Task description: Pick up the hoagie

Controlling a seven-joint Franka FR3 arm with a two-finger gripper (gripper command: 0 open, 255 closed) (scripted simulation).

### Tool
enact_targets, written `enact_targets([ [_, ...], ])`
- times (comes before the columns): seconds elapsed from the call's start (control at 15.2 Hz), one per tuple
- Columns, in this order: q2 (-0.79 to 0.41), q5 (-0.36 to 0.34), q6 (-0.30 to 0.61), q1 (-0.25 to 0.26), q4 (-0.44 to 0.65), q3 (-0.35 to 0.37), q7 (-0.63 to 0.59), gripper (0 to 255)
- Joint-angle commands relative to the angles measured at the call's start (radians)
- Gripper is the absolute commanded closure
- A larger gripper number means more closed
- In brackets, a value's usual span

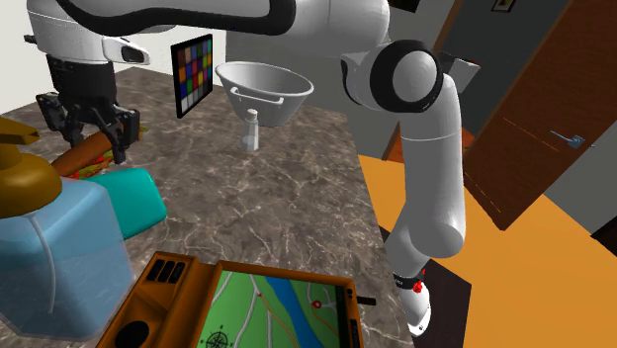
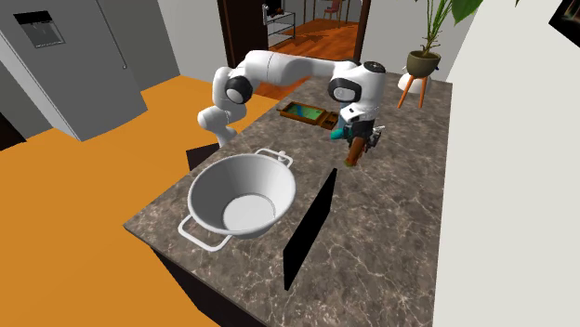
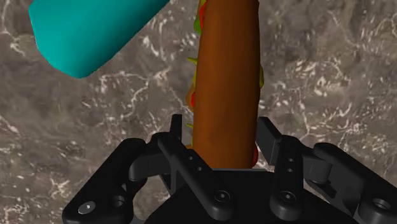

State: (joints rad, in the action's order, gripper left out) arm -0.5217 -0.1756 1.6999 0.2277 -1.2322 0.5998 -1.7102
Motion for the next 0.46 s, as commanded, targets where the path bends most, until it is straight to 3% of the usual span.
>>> enact_targets([
  [0.0, -0.008, -0.003, -0.031, 0.008, 0.04, -0.001, 0.001, 255],
  [0.4, -0.023, -0.01, -0.097, 0.027, 0.122, -0.002, -0.001, 255],
])
